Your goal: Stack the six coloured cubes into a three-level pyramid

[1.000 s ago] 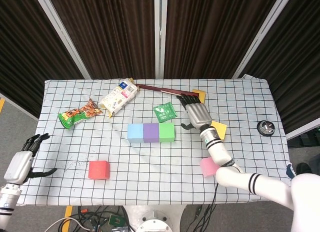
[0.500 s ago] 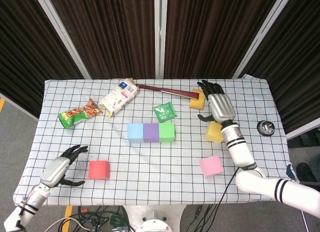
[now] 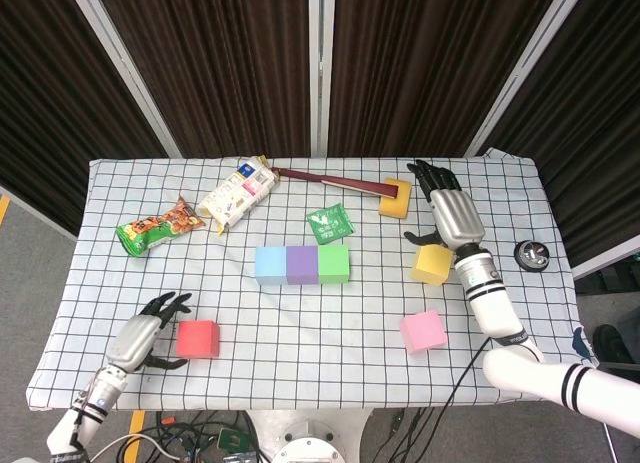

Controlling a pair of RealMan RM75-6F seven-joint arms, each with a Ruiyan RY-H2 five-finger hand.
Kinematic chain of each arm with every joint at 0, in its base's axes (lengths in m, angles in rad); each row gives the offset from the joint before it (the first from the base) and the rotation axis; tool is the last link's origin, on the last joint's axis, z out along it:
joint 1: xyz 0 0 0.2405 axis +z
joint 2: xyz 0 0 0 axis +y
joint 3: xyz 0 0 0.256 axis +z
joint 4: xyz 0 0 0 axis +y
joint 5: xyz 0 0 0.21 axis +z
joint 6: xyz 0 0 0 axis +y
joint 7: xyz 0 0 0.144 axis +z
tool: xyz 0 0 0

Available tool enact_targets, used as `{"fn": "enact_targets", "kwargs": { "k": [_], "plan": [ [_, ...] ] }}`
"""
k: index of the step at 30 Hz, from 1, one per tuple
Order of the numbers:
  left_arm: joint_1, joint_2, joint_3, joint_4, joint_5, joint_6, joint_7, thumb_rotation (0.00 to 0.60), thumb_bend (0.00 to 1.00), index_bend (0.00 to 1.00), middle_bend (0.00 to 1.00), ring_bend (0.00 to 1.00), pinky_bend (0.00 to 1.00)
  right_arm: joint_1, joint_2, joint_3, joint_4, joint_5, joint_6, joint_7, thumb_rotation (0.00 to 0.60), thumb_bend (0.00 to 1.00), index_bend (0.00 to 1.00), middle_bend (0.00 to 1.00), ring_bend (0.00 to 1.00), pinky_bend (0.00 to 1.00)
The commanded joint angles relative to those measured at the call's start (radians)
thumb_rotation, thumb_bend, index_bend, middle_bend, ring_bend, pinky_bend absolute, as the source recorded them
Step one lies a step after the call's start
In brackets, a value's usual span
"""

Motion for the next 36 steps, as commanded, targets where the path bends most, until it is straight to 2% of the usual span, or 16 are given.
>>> {"fn": "enact_targets", "kwargs": {
  "k": [1, 8, 14, 19, 23, 25, 30, 33, 36],
  "plan": [
    [0.000, -0.020, -0.004, 0.011, -0.016, -0.005, 0.019, 0.600, 0.00, 0.05, 0.28, 0.00, 0.10, -0.003, -0.004, -0.003, 0.008, -0.005, -0.001, 0.009, 0.600, 0.07, 0.00, 0.00, 0.00, 0.00],
    [0.000, -0.066, -0.008, 0.038, -0.027, 0.003, 0.013, 0.600, 0.05, 0.06, 0.33, 0.02, 0.10, -0.011, -0.007, -0.006, 0.011, -0.002, -0.007, 0.037, 0.600, 0.07, 0.00, 0.00, 0.00, 0.00],
    [0.006, -0.102, -0.032, 0.061, -0.030, 0.051, 0.003, 0.600, 0.13, 0.10, 0.41, 0.08, 0.12, -0.017, -0.004, -0.008, 0.019, -0.002, -0.014, 0.053, 0.600, 0.07, 0.00, 0.01, 0.00, 0.00],
    [0.009, -0.046, -0.073, 0.043, -0.010, 0.136, -0.026, 0.600, 0.18, 0.12, 0.48, 0.13, 0.17, -0.023, 0.002, -0.006, 0.021, -0.005, -0.013, 0.065, 0.600, 0.07, 0.00, 0.01, 0.00, 0.00],
    [-0.017, 0.034, -0.149, 0.035, -0.021, 0.180, -0.111, 0.600, 0.17, 0.13, 0.49, 0.14, 0.23, -0.027, 0.008, -0.004, 0.023, -0.006, -0.011, 0.072, 0.600, 0.07, 0.00, 0.01, 0.00, 0.00],
    [-0.048, 0.074, -0.189, 0.010, -0.035, 0.165, -0.124, 0.600, 0.17, 0.13, 0.51, 0.14, 0.23, -0.031, 0.006, -0.004, 0.021, -0.006, -0.008, 0.076, 0.600, 0.07, 0.00, 0.01, 0.00, 0.00],
    [-0.165, 0.146, -0.280, -0.083, -0.123, 0.004, -0.162, 0.600, 0.17, 0.13, 0.51, 0.14, 0.23, -0.038, 0.009, 0.008, 0.010, -0.006, 0.002, 0.101, 0.600, 0.08, 0.00, 0.01, 0.00, 0.00],
    [-0.234, 0.127, -0.317, -0.090, -0.173, -0.073, -0.114, 0.600, 0.17, 0.13, 0.51, 0.14, 0.23, -0.049, 0.010, 0.013, 0.006, -0.014, 0.015, 0.123, 0.600, 0.08, 0.00, 0.01, 0.00, 0.00],
    [-0.288, 0.075, -0.327, -0.081, -0.218, -0.136, -0.069, 0.600, 0.17, 0.13, 0.51, 0.14, 0.23, -0.065, 0.016, 0.020, -0.001, -0.024, 0.017, 0.173, 0.600, 0.07, 0.00, 0.01, 0.00, 0.00]
  ]
}}
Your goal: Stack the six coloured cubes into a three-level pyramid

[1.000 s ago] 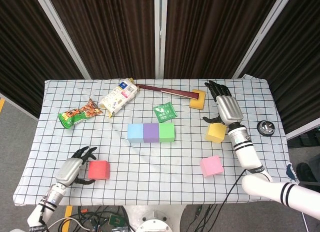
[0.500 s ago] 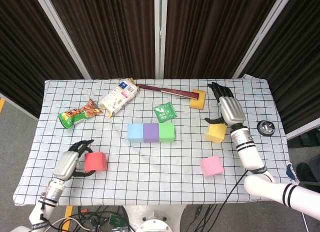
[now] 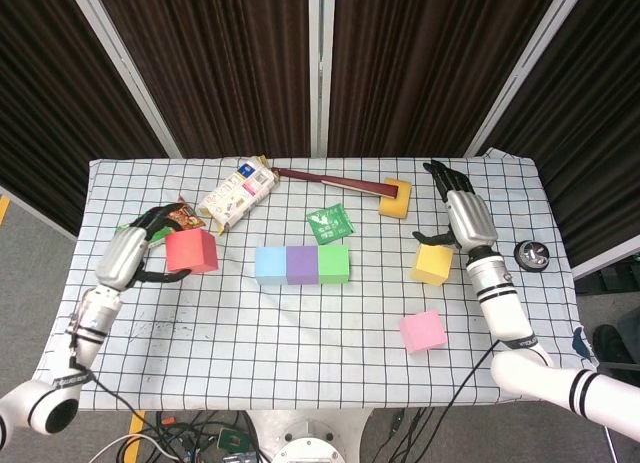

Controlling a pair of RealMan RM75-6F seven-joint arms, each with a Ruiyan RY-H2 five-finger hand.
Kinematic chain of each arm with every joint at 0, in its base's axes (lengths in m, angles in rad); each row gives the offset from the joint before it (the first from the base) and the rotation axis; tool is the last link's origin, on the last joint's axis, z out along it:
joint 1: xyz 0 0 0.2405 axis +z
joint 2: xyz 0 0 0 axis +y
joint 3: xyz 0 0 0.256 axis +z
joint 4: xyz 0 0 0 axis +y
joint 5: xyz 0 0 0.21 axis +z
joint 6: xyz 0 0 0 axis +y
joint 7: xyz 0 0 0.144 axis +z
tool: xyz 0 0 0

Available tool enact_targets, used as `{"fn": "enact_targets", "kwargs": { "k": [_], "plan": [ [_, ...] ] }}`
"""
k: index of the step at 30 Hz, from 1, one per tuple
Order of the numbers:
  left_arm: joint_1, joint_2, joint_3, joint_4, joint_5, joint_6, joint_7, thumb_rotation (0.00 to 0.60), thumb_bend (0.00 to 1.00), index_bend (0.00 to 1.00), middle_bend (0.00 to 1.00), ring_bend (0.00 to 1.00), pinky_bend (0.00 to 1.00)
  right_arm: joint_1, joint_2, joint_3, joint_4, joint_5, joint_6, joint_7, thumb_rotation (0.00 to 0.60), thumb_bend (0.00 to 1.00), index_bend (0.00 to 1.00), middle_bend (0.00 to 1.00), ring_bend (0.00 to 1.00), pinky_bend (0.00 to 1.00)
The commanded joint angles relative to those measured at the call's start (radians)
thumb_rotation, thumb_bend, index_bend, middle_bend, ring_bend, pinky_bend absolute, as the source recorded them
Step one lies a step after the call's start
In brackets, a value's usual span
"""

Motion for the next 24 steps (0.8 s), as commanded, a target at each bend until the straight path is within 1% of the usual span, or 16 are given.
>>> {"fn": "enact_targets", "kwargs": {
  "k": [1, 6, 12, 15, 24],
  "plan": [
    [-0.087, -0.061, -0.037, -0.003, -0.075, -0.091, 0.064, 0.600, 0.17, 0.13, 0.51, 0.14, 0.23, -0.021, 0.005, 0.010, -0.007, -0.016, 0.011, 0.054, 0.600, 0.07, 0.00, 0.01, 0.00, 0.00],
    [-0.157, -0.158, -0.049, 0.049, -0.121, -0.141, 0.116, 0.600, 0.17, 0.12, 0.51, 0.15, 0.22, -0.040, 0.002, 0.016, 0.007, -0.032, 0.040, 0.082, 0.600, 0.09, 0.00, 0.02, 0.00, 0.00],
    [-0.187, -0.220, -0.044, 0.085, -0.163, -0.149, 0.183, 0.600, 0.17, 0.10, 0.50, 0.15, 0.22, -0.060, 0.016, 0.020, 0.009, -0.019, 0.032, 0.111, 0.600, 0.09, 0.00, 0.02, 0.00, 0.00],
    [-0.201, -0.248, -0.039, 0.103, -0.177, -0.149, 0.223, 0.600, 0.17, 0.10, 0.50, 0.15, 0.22, -0.066, 0.019, 0.023, 0.014, -0.014, 0.028, 0.126, 0.600, 0.09, 0.00, 0.02, 0.00, 0.00],
    [-0.233, -0.287, -0.039, 0.121, -0.212, -0.166, 0.279, 0.600, 0.17, 0.09, 0.50, 0.15, 0.22, -0.094, 0.025, 0.021, 0.042, -0.032, 0.029, 0.176, 0.600, 0.10, 0.00, 0.02, 0.00, 0.00]
  ]
}}
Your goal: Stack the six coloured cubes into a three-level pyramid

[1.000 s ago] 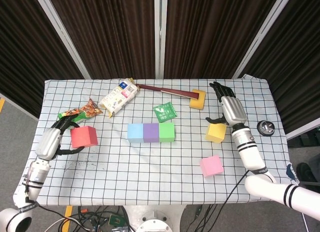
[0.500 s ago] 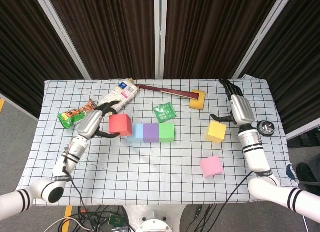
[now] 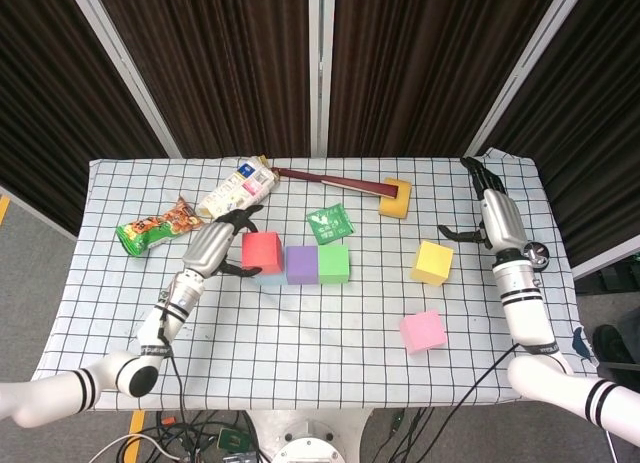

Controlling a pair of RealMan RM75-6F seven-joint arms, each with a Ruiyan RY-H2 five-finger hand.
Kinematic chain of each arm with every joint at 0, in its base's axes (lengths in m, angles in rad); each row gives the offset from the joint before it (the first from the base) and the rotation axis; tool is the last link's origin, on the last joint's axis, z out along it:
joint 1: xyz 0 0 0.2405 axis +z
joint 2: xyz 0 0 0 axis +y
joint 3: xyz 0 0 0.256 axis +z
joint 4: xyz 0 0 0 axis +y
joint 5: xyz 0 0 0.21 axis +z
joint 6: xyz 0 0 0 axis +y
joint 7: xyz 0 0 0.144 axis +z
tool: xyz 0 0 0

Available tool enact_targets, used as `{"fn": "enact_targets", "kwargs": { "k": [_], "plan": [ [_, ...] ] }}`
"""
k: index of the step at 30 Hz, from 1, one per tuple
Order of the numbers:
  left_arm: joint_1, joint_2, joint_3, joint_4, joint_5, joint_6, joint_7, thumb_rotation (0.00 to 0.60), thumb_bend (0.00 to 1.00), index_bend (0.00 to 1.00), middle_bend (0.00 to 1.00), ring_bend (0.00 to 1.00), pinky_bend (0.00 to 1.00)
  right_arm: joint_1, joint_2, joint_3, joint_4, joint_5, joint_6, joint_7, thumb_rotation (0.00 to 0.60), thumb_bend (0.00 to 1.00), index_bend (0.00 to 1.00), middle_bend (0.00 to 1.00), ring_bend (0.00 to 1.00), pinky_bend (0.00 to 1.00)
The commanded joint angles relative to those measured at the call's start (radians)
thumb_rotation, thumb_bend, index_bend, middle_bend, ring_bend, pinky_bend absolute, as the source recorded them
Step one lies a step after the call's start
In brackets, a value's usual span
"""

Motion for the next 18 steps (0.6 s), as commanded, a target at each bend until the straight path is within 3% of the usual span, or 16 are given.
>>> {"fn": "enact_targets", "kwargs": {
  "k": [1, 11, 18],
  "plan": [
    [-0.010, -0.011, 0.004, 0.009, -0.010, -0.008, 0.017, 0.600, 0.17, 0.09, 0.50, 0.15, 0.22, -0.009, 0.005, 0.001, 0.010, -0.008, -0.007, 0.022, 0.600, 0.10, 0.00, 0.02, 0.00, 0.00],
    [-0.031, -0.029, 0.015, 0.031, -0.013, -0.025, 0.032, 0.600, 0.17, 0.08, 0.47, 0.15, 0.21, -0.025, 0.002, -0.006, 0.038, -0.042, -0.019, 0.072, 0.600, 0.10, 0.00, 0.02, 0.00, 0.00],
    [-0.034, -0.024, 0.020, 0.036, -0.012, -0.030, 0.024, 0.600, 0.17, 0.07, 0.34, 0.14, 0.20, -0.026, -0.003, -0.008, 0.048, -0.054, -0.026, 0.080, 0.600, 0.10, 0.00, 0.02, 0.00, 0.00]
  ]
}}
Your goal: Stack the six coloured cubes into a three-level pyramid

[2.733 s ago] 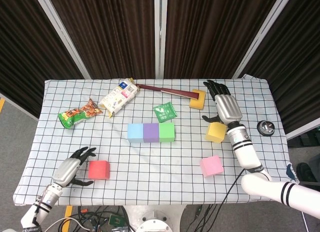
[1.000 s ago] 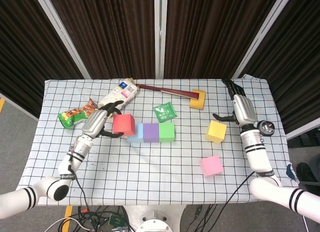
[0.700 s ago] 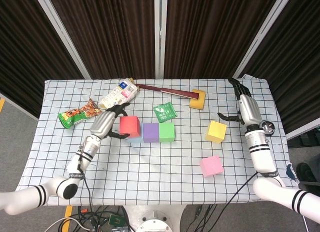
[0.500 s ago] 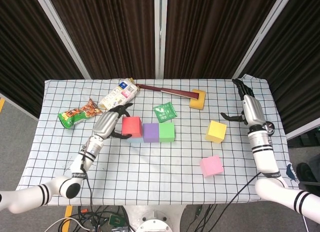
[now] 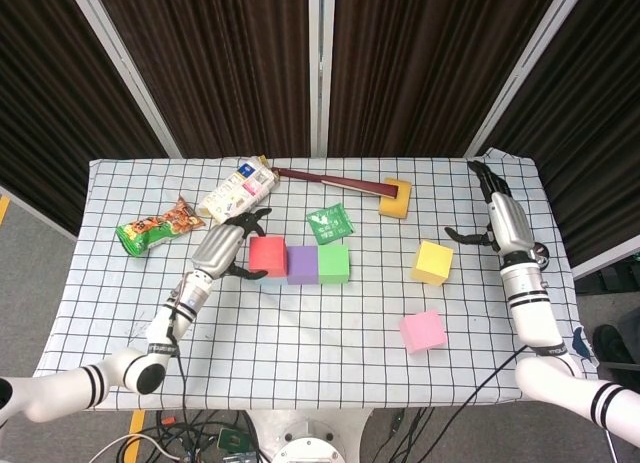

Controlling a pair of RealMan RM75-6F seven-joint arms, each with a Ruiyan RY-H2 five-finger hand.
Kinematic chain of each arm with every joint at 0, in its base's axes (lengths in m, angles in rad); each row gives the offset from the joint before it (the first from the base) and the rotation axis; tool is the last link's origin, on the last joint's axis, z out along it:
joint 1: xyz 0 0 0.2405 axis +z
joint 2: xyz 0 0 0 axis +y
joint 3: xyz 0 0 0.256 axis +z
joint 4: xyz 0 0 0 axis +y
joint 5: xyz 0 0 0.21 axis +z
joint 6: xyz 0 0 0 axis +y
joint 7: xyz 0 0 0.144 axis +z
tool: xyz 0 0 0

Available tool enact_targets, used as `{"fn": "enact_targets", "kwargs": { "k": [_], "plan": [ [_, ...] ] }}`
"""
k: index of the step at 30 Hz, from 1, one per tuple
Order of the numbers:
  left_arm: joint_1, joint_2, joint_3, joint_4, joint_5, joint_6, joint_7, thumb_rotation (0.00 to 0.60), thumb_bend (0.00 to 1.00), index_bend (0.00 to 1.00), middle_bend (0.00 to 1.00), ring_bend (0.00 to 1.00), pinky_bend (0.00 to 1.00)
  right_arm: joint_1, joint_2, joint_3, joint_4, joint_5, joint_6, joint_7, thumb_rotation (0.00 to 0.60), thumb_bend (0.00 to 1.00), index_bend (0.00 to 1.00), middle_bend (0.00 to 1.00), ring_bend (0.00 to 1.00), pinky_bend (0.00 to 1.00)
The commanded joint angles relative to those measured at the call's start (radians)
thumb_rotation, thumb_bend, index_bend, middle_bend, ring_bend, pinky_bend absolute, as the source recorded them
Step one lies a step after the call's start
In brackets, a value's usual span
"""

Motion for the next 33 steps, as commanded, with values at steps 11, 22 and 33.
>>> {"fn": "enact_targets", "kwargs": {
  "k": [11, 22, 33],
  "plan": [
    [0.017, 0.047, 0.008, -0.028, 0.030, 0.022, -0.044, 0.600, 0.14, 0.06, 0.21, 0.09, 0.19, 0.000, -0.005, 0.002, 0.001, 0.000, -0.003, -0.010, 0.600, 0.10, 0.00, 0.02, 0.00, 0.00],
    [0.299, 0.278, 0.164, -0.098, 0.147, 0.309, -0.100, 0.600, 0.04, 0.07, 0.17, 0.06, 0.13, 0.086, -0.024, 0.007, -0.068, -0.031, -0.076, -0.081, 0.600, 0.05, 0.00, 0.04, 0.00, 0.00],
    [0.499, 0.279, 0.294, 0.077, 0.283, 0.506, -0.290, 0.600, 0.01, 0.08, 0.17, 0.04, 0.12, 0.317, -0.198, 0.003, -0.058, 0.121, -0.210, -0.341, 0.600, 0.00, 0.00, 0.08, 0.00, 0.00]
  ]
}}
